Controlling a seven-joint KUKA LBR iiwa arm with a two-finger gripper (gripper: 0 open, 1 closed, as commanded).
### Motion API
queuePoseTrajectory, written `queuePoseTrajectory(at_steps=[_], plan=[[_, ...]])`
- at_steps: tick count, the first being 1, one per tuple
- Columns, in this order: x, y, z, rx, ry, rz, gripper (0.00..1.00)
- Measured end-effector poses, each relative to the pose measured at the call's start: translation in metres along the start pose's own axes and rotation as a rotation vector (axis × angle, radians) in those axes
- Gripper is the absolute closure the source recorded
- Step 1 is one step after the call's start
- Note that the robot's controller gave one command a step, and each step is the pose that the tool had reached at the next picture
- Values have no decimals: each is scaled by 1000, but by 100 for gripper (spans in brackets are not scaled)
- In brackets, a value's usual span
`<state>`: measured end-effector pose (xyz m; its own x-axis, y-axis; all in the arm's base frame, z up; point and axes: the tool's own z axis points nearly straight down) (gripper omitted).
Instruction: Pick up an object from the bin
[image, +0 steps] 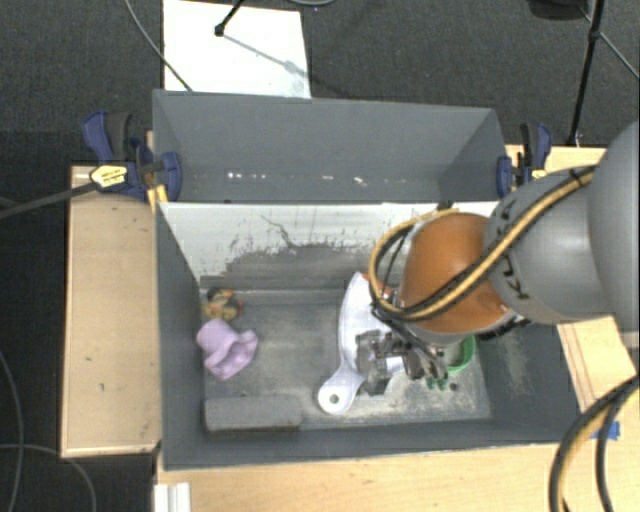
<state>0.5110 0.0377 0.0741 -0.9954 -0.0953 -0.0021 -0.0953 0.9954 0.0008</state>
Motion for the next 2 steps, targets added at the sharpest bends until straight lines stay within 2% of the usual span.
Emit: queuePoseTrajectory(at_steps=[1,2], plan=[[0,0,0,0,0,1,100],[-22,6,-126,0,0,-71,100]])
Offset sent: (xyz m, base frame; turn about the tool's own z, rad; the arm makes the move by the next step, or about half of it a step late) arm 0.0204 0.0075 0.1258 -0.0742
